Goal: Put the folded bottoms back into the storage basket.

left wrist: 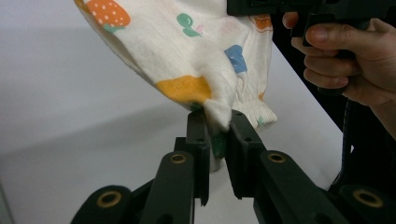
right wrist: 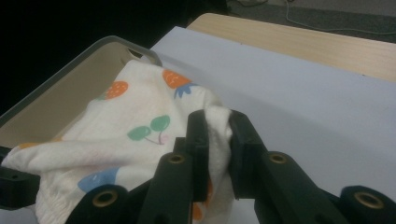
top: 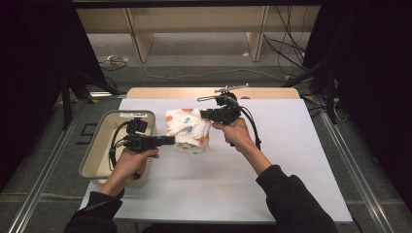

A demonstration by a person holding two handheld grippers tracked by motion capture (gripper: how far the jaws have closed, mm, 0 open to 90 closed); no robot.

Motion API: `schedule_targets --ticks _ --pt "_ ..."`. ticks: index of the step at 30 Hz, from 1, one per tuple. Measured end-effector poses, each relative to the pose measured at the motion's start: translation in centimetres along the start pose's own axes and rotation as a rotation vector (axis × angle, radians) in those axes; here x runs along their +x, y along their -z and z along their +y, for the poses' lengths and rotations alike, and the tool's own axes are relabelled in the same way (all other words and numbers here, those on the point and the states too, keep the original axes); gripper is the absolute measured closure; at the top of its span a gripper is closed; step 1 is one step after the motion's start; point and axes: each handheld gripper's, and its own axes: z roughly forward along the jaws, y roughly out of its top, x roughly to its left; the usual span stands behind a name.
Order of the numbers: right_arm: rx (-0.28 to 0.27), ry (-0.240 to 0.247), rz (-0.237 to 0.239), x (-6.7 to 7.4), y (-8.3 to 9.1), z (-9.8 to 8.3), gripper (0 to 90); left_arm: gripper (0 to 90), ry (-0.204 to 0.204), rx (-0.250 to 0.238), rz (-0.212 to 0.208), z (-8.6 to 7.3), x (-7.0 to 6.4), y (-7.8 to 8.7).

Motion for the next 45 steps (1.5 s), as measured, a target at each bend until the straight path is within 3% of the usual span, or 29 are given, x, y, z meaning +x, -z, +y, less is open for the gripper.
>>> schedule_targets --ticks 12,28,29,45 --pt "-0.004 0.022 0.019 1.8 -0.9 1.2 80.7 80.7 0.023 -0.039 0.006 0.2 1.1 2.5" --pt "0.0 0.046 0.038 4.5 -3.5 2.9 80.7 80.7 0.05 -0.076 0.028 0.2 2.8 5.8" --pt "0.002 0.049 0.041 4.9 -3.8 3.1 80.7 80.7 0.047 -0.073 0.046 0.2 2.9 6.0" --pt "0.009 0.059 0.06 7.2 -5.8 4.4 80.7 80.7 0.091 -0.106 0.052 -0.1 4.4 8.7"
